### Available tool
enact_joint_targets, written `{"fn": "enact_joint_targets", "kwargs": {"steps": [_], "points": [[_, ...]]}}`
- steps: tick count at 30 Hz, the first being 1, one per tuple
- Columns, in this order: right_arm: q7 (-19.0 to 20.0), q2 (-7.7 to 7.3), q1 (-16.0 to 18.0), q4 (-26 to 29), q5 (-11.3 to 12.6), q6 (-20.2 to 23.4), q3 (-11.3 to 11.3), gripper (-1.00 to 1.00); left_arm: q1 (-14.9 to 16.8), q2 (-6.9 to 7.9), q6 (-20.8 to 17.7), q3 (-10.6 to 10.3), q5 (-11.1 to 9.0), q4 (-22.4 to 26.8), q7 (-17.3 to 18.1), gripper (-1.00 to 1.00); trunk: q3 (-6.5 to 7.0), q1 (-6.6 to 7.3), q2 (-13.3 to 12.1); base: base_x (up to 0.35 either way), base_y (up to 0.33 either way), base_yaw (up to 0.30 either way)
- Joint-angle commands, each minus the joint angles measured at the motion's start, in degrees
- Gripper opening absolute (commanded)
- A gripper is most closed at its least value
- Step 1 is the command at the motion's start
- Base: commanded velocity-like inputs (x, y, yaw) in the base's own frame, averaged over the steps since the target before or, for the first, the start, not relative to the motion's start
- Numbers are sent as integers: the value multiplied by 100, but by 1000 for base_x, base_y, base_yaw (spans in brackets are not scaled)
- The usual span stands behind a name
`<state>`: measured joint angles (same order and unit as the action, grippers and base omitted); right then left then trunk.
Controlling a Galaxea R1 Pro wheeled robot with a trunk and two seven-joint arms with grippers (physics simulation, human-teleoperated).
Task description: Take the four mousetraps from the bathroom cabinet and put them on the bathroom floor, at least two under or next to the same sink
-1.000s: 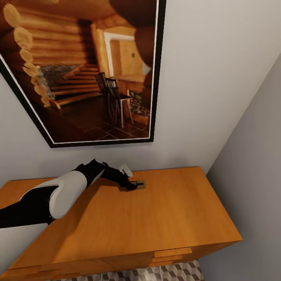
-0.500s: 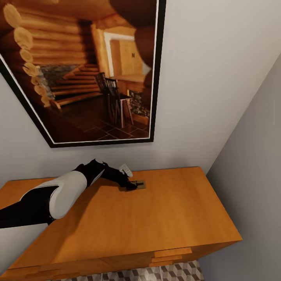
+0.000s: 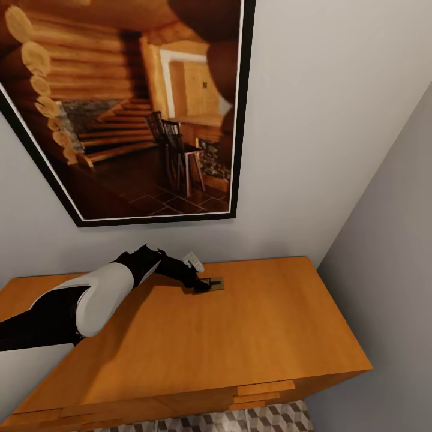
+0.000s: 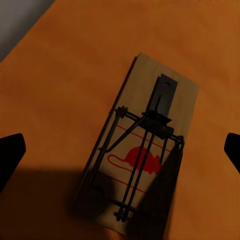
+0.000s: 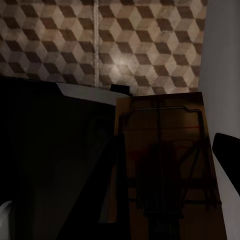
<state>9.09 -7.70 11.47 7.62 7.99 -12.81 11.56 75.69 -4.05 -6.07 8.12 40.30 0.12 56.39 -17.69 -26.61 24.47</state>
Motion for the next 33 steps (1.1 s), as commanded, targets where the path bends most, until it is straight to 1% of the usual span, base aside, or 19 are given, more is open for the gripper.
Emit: {"fn": "enact_joint_targets", "kwargs": {"steps": [1,33], "points": [[22,-3,4,-6,62,-20,39,-100,-2,1,-61,-214,101,-240,-7,100,-11,-5,6,0,0,0],[22,-3,4,-6,62,-20,39,-100,-2,1,-62,-213,101,-221,-1,100,-11,-5,6,0,0,0]]}}
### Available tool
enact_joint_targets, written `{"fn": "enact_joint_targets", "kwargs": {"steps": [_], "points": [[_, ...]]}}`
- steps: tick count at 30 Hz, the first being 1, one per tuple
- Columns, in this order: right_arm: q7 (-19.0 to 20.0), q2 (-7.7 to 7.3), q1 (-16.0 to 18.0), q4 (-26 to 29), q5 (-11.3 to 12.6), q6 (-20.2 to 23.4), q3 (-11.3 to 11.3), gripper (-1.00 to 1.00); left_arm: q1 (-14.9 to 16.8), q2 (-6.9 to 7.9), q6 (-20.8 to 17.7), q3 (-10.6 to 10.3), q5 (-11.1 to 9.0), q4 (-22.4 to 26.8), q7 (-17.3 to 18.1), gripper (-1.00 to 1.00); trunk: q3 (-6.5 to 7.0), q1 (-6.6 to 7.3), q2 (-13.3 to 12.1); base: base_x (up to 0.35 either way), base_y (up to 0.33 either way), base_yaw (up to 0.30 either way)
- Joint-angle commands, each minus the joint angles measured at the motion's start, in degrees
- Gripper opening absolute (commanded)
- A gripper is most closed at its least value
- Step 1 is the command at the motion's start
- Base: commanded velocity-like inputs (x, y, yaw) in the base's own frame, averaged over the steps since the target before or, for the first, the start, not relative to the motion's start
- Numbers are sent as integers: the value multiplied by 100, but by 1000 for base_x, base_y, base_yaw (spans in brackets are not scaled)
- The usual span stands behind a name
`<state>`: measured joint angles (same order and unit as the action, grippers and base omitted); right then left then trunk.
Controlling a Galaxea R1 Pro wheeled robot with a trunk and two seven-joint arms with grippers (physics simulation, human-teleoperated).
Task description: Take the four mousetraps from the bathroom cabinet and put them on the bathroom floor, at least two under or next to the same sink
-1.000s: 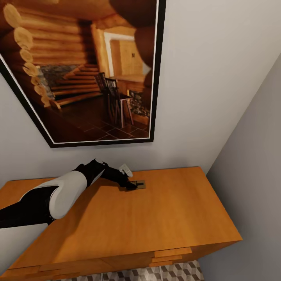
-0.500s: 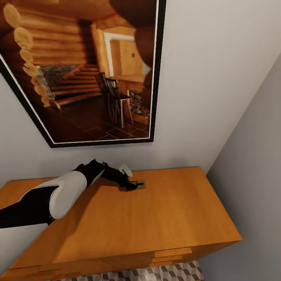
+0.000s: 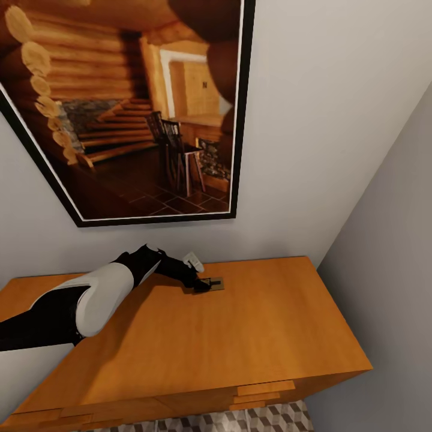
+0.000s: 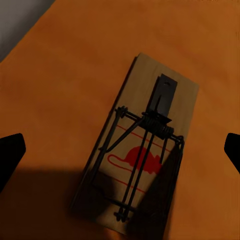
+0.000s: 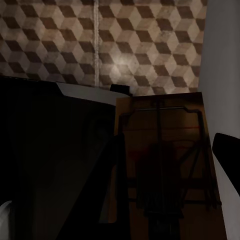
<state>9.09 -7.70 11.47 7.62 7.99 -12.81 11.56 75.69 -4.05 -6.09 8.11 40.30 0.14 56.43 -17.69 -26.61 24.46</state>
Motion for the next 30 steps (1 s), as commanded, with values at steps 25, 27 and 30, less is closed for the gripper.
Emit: {"fn": "enact_joint_targets", "kwargs": {"steps": [25,27,30], "points": [[22,-3,5,-4,62,-20,39,-100,-2,-16,-357,-283,96,303,29,100,-11,-5,6,0,0,0],[22,-3,5,-3,62,-20,39,-100,-2,-17,-395,-285,94,371,33,100,-11,-5,6,0,0,0],[22,-3,4,-5,62,-20,39,-100,-2,-19,-470,-286,93,507,64,100,-11,-5,6,0,0,0]]}}
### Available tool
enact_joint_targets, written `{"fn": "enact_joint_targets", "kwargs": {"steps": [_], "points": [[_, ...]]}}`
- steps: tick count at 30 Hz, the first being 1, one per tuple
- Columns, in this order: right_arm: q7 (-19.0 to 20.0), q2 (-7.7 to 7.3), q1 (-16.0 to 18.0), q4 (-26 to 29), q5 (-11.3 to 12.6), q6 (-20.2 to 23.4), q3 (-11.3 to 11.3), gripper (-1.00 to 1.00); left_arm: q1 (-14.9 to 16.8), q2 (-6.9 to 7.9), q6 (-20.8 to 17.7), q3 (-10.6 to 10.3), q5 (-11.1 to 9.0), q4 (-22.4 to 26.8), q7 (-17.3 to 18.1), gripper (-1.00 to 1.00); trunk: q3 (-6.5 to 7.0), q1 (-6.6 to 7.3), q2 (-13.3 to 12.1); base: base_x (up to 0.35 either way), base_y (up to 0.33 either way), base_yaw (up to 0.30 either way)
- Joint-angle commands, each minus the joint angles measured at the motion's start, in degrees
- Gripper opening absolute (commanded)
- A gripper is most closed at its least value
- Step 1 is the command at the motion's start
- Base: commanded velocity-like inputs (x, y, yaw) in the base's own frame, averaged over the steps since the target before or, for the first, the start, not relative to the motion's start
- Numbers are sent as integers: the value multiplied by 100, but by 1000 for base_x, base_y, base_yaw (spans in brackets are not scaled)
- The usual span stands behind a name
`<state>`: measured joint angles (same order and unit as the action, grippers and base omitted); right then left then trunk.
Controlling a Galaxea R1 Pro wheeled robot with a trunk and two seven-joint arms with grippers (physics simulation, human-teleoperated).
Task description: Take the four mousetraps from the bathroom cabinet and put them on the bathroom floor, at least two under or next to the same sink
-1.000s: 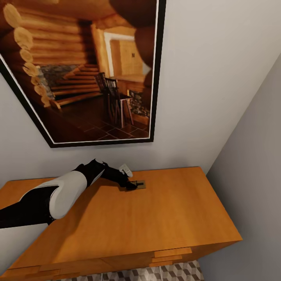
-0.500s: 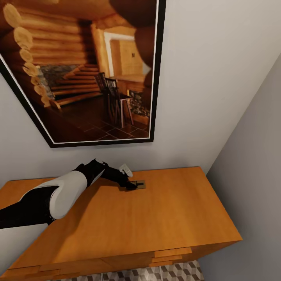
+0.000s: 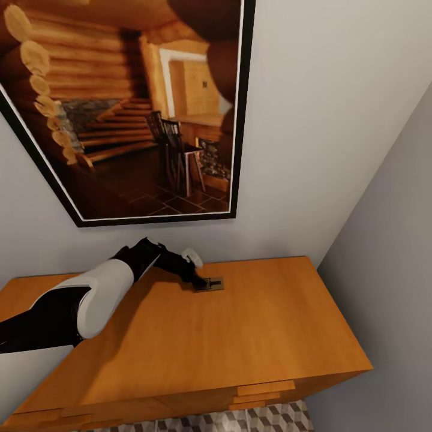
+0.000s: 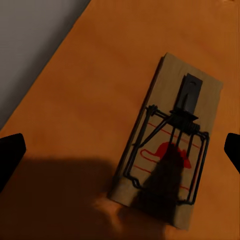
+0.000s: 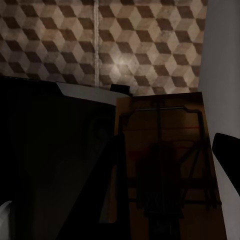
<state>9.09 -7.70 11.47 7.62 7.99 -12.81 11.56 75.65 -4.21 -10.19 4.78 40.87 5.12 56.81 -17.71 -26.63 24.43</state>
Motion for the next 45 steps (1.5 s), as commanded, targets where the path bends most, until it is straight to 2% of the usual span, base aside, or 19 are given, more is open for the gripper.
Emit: {"fn": "enact_joint_targets", "kwargs": {"steps": [1,12,39,43,45], "points": [[22,-3,4,-3,62,-20,39,-100,2,-7,-111,45,35,74,64,100,-9,-3,9,0,0,0],[22,-3,4,-1,62,-20,39,-100,2,-26,-325,41,35,367,184,100,-9,-3,9,0,0,0],[22,-3,8,2,62,-20,39,-100,2,-49,-339,31,37,393,196,100,-9,-3,9,0,0,0],[22,-3,5,2,62,-20,39,-100,2,-104,-333,-81,42,393,193,100,-9,-3,9,0,0,0],[22,-3,6,2,62,-20,39,-100,2,-130,-330,-216,43,393,191,100,-9,-3,9,0,0,0]]}}
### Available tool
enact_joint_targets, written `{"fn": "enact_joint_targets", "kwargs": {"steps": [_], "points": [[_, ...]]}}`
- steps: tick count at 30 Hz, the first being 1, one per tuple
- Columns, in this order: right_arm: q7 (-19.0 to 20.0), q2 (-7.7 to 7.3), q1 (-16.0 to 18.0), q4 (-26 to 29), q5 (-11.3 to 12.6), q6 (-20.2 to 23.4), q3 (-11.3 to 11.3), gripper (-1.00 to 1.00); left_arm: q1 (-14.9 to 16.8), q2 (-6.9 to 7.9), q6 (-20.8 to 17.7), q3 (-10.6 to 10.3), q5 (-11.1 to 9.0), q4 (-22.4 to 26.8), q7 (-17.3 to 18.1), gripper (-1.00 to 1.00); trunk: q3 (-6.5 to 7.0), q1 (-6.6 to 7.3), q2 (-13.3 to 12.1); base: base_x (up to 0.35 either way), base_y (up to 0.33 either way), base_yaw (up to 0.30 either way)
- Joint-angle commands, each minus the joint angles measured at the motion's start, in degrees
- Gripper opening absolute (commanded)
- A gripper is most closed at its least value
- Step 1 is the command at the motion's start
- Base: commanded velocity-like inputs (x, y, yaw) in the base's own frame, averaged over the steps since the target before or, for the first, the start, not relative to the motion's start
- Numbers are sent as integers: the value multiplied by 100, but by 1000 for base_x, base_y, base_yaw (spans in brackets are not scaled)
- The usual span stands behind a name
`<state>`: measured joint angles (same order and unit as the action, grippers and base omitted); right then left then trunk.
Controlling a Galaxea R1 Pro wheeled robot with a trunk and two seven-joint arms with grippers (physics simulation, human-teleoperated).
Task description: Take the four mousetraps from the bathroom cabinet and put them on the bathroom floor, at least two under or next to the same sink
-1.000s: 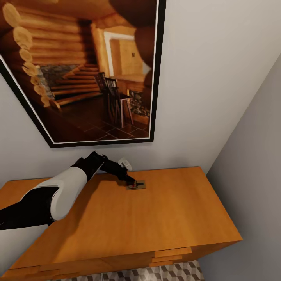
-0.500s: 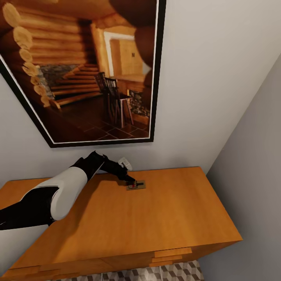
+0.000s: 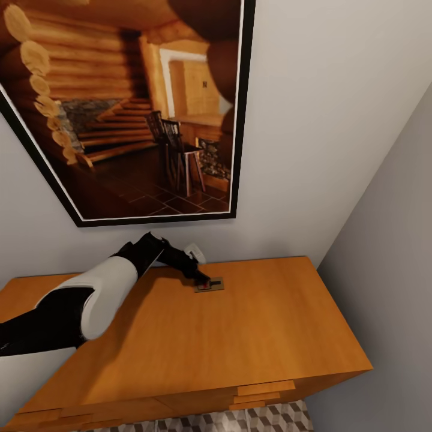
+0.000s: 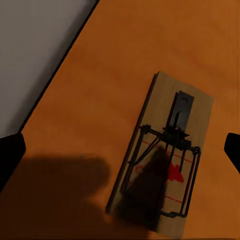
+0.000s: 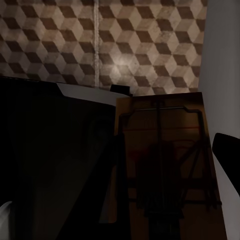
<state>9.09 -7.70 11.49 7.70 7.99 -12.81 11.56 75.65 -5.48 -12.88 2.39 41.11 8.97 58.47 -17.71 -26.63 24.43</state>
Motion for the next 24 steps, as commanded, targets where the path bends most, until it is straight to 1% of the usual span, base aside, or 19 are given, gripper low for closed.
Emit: {"fn": "enact_joint_targets", "kwargs": {"steps": [1,2,4,7,15,18,24], "points": [[22,-3,4,-5,62,-20,39,-100,3,-10,-59,-28,19,8,25,100,-9,-3,10,0,0,0],[22,-3,3,-5,62,-20,39,-100,3,-23,-58,-130,17,8,25,100,-9,-3,10,0,0,0],[22,-3,4,-5,62,-20,39,-100,3,-36,-58,-251,14,8,25,100,-9,-3,10,0,0,0],[22,-3,3,-6,62,-20,39,-100,3,-55,-57,-332,16,11,24,100,-9,-3,10,0,0,0],[22,-1,6,-5,62,-20,39,-100,3,-114,-60,-399,27,26,24,100,-9,-3,10,0,0,0],[22,3,6,-5,62,-20,39,-100,3,-130,-64,-445,68,99,24,100,-9,-3,10,0,0,0],[22,5,8,-5,62,-20,39,-100,3,-136,-67,-470,141,217,24,100,-9,-3,10,0,0,0]]}}
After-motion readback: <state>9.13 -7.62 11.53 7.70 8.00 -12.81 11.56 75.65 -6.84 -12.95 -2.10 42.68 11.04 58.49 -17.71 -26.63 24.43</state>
